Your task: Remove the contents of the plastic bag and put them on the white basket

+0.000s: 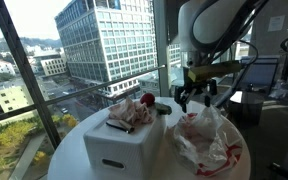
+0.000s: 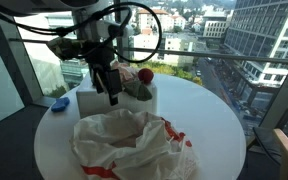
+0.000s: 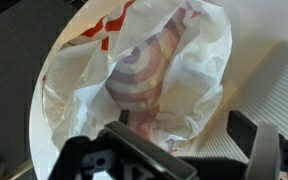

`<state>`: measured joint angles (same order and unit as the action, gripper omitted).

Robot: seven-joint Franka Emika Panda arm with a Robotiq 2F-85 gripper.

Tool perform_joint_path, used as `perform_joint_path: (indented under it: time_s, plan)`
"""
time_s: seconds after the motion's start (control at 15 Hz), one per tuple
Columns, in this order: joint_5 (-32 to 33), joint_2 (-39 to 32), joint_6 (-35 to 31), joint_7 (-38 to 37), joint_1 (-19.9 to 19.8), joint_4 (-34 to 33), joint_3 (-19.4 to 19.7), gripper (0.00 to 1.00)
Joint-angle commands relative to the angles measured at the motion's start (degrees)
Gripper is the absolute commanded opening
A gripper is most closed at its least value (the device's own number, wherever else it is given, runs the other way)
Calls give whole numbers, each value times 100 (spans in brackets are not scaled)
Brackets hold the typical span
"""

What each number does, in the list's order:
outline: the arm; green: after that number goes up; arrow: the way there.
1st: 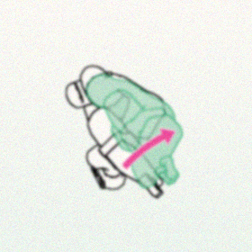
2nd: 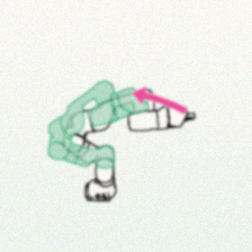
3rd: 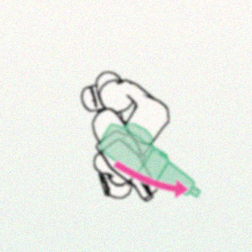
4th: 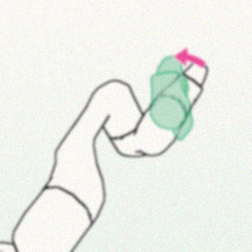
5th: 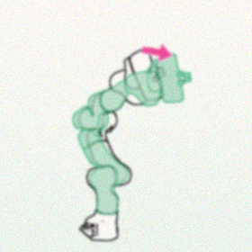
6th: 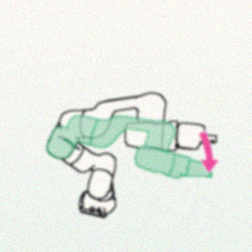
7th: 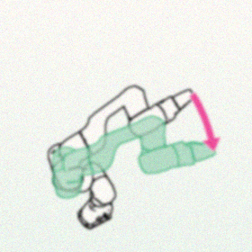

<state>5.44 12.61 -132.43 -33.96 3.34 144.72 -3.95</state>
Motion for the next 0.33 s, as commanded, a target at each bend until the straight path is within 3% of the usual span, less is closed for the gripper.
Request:
perform_joint_path:
  time_s: [0.0,0.27]
  plan:
    - [-45,71,8,24,-128,47,-124,100]
    - [-49,119,1,-1,-131,95,-130,100]
